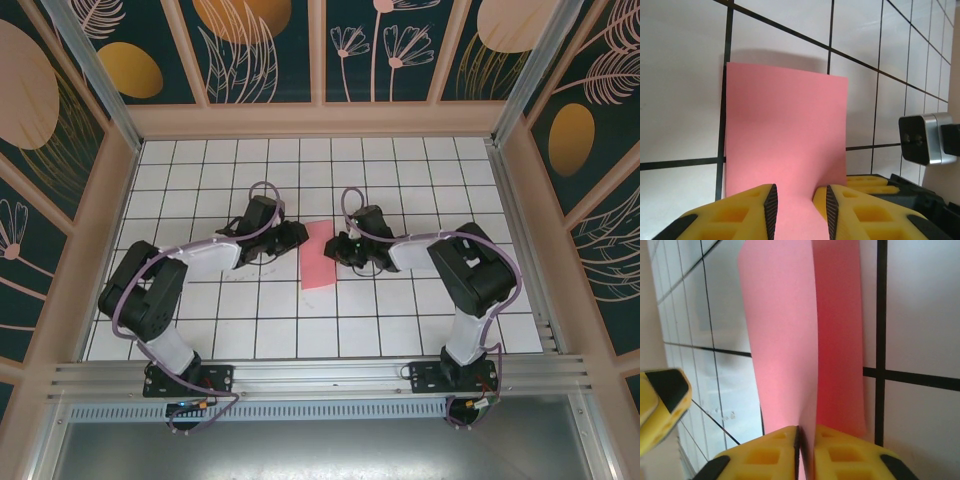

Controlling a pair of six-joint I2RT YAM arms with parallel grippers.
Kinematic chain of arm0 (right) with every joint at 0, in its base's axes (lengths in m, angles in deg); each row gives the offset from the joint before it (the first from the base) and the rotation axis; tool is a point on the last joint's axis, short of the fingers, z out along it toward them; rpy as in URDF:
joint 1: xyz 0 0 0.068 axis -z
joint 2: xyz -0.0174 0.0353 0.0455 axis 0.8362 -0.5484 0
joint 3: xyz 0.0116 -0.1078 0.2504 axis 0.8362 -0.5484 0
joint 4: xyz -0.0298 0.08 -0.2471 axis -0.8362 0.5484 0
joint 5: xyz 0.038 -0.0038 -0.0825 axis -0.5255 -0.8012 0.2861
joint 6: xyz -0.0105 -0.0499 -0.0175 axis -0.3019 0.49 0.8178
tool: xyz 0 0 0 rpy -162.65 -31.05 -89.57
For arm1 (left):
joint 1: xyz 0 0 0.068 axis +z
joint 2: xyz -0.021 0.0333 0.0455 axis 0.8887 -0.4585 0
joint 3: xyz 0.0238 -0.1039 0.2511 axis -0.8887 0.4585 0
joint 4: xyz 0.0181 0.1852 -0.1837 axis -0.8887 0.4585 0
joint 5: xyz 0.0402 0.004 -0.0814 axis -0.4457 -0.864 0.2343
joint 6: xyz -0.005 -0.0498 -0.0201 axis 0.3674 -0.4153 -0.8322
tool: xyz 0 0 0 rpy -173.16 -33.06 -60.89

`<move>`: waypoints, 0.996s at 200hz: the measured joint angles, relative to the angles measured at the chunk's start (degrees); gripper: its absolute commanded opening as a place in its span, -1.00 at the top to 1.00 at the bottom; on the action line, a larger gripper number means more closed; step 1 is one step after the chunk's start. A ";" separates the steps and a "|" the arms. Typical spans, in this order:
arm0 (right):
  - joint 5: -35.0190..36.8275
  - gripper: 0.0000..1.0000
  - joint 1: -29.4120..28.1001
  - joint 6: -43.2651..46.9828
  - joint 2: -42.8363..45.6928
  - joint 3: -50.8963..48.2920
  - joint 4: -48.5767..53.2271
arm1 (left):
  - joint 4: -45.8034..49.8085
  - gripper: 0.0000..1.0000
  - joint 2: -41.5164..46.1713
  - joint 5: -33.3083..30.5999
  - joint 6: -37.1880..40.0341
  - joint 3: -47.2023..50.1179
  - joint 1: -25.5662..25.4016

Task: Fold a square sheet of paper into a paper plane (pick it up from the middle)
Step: Third fold the triangle at the center of the table.

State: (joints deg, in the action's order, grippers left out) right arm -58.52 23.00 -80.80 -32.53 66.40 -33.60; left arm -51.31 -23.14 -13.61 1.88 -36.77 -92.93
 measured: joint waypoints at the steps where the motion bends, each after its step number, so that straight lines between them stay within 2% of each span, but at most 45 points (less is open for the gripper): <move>1: 0.00 0.74 0.00 -0.13 0.00 -0.07 -0.13 | -0.04 0.29 0.09 0.00 0.00 0.07 0.00; 43: 2.45 0.80 -1.31 -7.17 2.10 -4.98 -4.20 | -2.03 0.24 4.42 -0.02 0.20 4.02 0.00; 84: 4.55 0.37 -2.73 -9.20 5.46 -5.77 -4.50 | -2.73 0.18 8.35 0.09 2.29 7.06 0.00; 112: 3.15 0.33 -1.92 -6.88 5.73 -4.13 -2.56 | -2.64 0.14 10.78 0.07 5.84 8.94 -1.09; 151: 0.92 0.33 -0.48 -3.48 4.96 0.00 0.66 | -1.09 0.06 12.55 -2.25 12.46 9.11 -7.26; 199: -1.40 0.49 1.07 -1.64 2.03 2.84 3.26 | 3.02 -0.18 14.32 -12.61 22.32 9.03 -19.19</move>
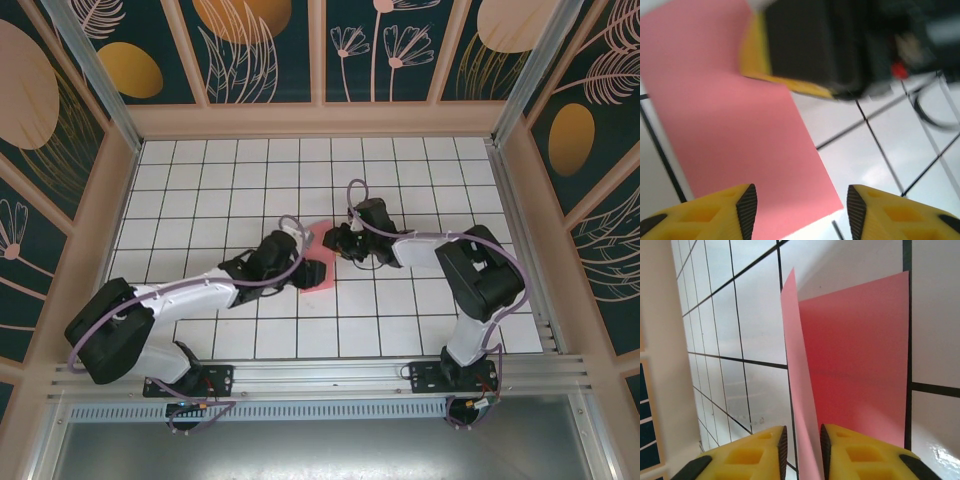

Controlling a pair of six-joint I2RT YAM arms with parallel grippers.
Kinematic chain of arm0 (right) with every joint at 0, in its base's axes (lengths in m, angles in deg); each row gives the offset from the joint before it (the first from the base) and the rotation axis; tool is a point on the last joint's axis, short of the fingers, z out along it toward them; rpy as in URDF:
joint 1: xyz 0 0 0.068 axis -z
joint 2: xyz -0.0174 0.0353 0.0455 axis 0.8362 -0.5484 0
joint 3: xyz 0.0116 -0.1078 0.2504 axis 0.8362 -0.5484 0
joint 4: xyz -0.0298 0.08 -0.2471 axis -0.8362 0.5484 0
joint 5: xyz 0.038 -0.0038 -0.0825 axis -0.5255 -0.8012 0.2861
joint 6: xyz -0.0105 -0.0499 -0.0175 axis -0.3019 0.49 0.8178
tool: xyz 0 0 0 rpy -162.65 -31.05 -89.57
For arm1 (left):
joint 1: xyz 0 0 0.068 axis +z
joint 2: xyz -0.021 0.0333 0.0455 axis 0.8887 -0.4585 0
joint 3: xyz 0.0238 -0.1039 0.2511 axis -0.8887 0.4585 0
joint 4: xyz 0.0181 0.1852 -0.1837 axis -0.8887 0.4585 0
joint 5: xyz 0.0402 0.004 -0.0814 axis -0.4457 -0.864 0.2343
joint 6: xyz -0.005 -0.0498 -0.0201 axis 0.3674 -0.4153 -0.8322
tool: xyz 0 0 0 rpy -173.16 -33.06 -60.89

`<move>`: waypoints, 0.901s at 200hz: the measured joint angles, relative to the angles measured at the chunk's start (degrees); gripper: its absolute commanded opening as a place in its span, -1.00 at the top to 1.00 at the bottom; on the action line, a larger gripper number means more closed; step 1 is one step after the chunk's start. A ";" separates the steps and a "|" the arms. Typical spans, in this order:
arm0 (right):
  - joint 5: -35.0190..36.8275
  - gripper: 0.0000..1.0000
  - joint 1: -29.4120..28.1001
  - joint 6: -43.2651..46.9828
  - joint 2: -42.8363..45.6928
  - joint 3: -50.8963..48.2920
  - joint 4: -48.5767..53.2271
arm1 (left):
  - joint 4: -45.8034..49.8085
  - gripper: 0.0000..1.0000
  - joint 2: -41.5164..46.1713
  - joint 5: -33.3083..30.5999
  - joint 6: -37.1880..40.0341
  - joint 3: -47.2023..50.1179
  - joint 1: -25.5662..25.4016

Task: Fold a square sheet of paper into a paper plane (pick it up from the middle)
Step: Third fold the triangle at the center of the table.

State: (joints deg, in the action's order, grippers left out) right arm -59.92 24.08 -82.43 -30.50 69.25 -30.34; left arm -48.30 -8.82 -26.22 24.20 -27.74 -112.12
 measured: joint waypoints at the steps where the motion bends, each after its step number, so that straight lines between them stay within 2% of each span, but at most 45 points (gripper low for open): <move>1: -0.07 0.49 0.02 0.07 -0.04 0.04 0.07 | 0.07 -0.18 -0.02 -0.15 0.26 -0.02 -0.26; 50: -1.16 0.46 0.02 0.35 -1.33 2.58 2.08 | 4.48 -0.48 -4.76 -13.09 7.72 -3.56 -12.39; 78: -1.20 0.44 0.02 0.52 -1.36 2.97 2.86 | 6.23 -0.58 -9.53 -20.44 10.25 -6.19 -16.44; 108: -1.18 0.43 0.02 0.55 -1.40 2.99 3.39 | 8.13 -0.57 -13.84 -27.65 11.63 -8.37 -18.56; 133: -1.16 0.42 0.02 0.74 -1.42 2.99 3.56 | 9.11 -0.42 -14.56 -32.09 12.37 -8.59 -18.58; 180: -1.16 0.41 0.02 0.85 -1.42 2.97 4.42 | 8.96 0.28 -14.56 -35.85 13.60 -8.76 -18.53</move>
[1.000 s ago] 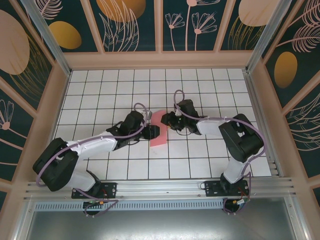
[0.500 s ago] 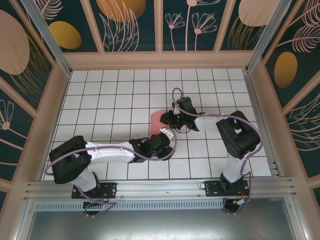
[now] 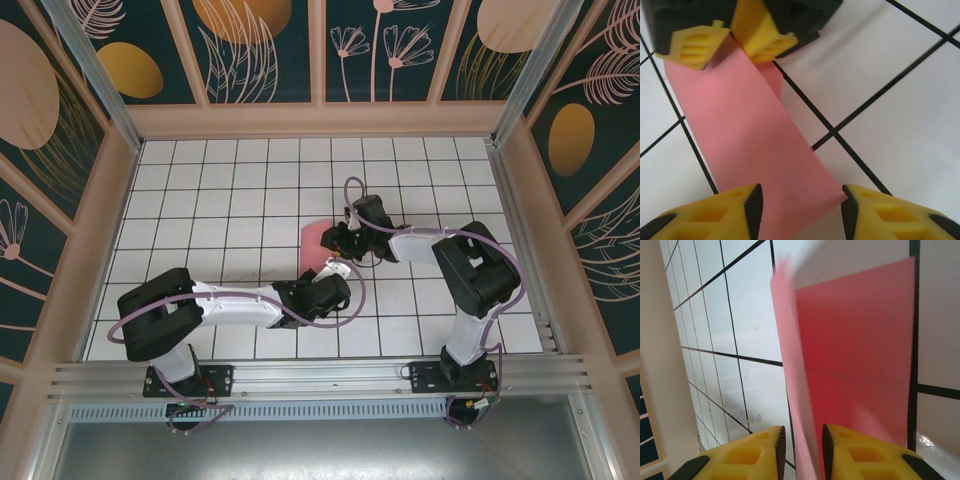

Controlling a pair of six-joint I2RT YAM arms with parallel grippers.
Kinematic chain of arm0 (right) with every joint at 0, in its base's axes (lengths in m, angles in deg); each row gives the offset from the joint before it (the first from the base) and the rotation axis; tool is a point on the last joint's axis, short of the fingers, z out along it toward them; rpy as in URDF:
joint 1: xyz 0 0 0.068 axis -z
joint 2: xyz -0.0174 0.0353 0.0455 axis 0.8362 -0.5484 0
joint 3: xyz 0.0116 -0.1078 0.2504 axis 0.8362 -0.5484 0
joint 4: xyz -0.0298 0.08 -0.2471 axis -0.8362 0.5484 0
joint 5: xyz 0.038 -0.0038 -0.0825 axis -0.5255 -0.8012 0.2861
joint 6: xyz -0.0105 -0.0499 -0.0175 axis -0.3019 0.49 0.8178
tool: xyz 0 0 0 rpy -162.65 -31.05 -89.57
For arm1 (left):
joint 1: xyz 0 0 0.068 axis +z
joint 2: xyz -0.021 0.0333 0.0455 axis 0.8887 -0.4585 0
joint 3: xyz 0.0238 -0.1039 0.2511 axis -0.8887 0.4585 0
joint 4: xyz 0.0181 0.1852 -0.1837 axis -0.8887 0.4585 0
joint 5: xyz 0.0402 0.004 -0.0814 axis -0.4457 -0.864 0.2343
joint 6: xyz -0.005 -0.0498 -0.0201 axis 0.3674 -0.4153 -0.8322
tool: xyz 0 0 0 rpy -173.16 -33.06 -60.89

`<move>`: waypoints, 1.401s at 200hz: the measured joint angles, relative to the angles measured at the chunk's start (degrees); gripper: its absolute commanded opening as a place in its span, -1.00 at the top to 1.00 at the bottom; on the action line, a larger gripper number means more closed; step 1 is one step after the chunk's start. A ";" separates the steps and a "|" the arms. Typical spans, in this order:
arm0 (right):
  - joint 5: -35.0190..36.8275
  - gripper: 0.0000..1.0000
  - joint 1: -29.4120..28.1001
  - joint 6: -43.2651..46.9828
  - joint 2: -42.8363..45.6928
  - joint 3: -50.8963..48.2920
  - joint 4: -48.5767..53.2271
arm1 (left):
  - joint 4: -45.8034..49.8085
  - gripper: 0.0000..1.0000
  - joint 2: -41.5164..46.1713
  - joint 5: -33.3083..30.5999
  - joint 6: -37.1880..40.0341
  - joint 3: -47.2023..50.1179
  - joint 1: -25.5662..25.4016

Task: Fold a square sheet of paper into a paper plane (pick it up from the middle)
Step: Third fold the triangle at the center of the table.

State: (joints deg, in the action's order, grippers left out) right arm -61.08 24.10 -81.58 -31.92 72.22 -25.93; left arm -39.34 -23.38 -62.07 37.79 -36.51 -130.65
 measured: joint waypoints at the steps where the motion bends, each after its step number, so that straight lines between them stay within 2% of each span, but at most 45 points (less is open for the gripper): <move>1: 0.00 0.41 -0.02 0.02 0.00 0.02 0.00 | 0.00 0.29 0.00 -0.04 -0.07 -0.02 0.00; 30: 0.09 0.40 0.00 0.92 0.00 0.02 0.79 | -0.11 0.63 0.04 -0.94 0.07 -0.20 0.00; 71: 0.90 0.37 0.04 2.12 0.00 0.02 2.80 | -0.44 1.00 1.62 0.26 1.03 -0.17 0.00; 99: 1.81 0.21 0.39 3.23 0.26 0.00 4.55 | -0.55 1.00 2.29 3.06 1.18 -0.20 0.02; 125: 3.69 0.07 1.03 4.76 2.45 0.00 7.54 | -0.85 1.00 2.95 10.21 0.96 -0.20 1.40; 161: 6.91 0.06 4.22 5.92 8.55 -0.44 9.73 | -4.61 1.00 6.67 23.45 -1.44 1.31 8.09; 191: 8.17 0.06 4.74 5.90 11.91 -1.99 9.84 | -7.67 1.00 8.33 33.35 -3.56 2.86 13.14; 241: 6.58 0.14 4.74 5.86 12.31 -3.08 8.37 | -10.45 1.00 8.35 45.66 -5.55 5.75 17.92; 280: 3.76 0.46 4.55 6.51 11.39 -2.73 6.86 | -11.52 1.00 8.61 51.45 -6.23 8.09 20.87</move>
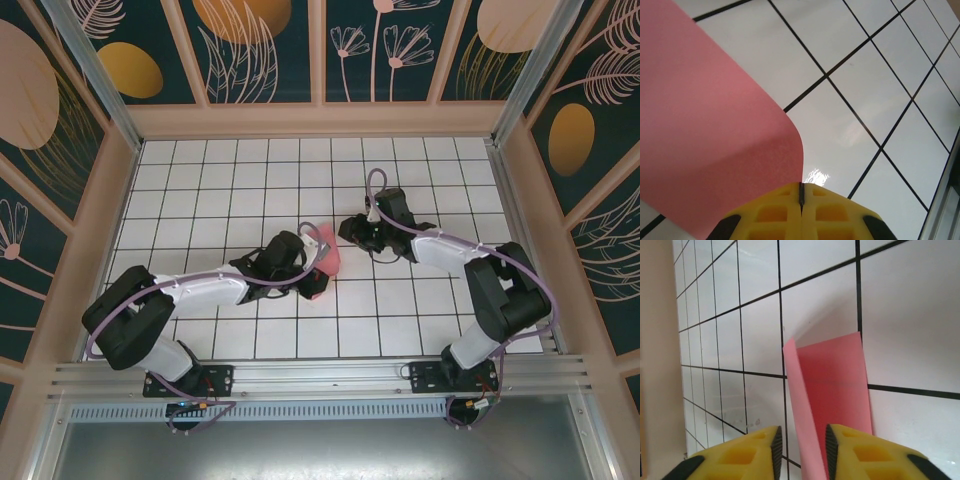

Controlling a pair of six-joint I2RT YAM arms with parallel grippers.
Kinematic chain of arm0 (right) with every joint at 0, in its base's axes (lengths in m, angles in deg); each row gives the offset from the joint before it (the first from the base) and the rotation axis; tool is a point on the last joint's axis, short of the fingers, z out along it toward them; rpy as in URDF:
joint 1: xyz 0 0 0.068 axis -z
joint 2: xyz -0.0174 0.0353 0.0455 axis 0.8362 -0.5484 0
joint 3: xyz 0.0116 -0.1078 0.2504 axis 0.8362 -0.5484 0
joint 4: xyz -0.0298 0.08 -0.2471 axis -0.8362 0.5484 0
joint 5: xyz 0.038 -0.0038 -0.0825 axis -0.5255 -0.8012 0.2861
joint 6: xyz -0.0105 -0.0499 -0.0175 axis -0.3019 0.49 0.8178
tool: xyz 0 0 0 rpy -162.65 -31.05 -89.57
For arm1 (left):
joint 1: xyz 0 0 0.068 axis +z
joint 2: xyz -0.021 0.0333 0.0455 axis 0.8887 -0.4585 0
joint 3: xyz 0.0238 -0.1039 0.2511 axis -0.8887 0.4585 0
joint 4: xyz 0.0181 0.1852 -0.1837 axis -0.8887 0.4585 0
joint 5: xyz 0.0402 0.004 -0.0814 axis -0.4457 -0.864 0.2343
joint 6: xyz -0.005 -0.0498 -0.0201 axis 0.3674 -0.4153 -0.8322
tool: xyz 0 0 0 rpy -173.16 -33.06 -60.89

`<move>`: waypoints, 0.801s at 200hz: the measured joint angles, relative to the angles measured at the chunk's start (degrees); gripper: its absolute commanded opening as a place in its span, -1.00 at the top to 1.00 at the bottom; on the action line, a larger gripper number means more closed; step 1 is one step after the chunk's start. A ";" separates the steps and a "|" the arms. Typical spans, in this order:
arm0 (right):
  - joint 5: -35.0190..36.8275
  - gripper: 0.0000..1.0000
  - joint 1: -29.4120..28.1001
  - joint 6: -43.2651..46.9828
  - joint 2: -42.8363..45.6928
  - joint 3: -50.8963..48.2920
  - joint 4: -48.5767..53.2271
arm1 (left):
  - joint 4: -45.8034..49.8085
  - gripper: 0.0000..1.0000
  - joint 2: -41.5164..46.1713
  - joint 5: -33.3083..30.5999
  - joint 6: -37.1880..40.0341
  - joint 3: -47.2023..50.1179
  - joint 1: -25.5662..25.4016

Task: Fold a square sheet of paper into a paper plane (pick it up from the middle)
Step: Third fold the triangle at the center of the table.

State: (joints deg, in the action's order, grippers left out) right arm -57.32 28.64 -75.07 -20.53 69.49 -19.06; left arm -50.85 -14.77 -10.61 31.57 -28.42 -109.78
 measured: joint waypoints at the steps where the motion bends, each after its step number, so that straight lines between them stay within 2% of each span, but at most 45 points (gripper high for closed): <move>1: -0.11 0.47 -0.02 -0.09 -0.13 0.09 -0.02 | -0.04 1.00 0.02 0.09 0.00 0.04 0.02; 29: -2.51 0.57 -0.63 0.85 -4.57 2.82 -0.02 | -0.13 1.00 0.83 1.99 -0.44 1.22 1.14; 62: -3.17 0.59 -2.23 2.34 -10.12 7.32 0.72 | -0.17 1.00 0.85 3.08 -0.63 1.42 1.66; 126: -0.68 0.59 -2.75 6.71 -17.59 11.85 5.35 | -0.17 1.00 0.85 3.15 -0.61 1.44 2.01; 160: -0.02 0.59 -2.67 8.70 -18.80 12.07 6.19 | -0.15 1.00 0.42 3.56 -0.63 1.38 2.54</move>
State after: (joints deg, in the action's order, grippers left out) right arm -57.34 25.98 -66.37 -39.33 81.55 -12.88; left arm -51.01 -14.35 -7.05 30.93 -27.04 -107.25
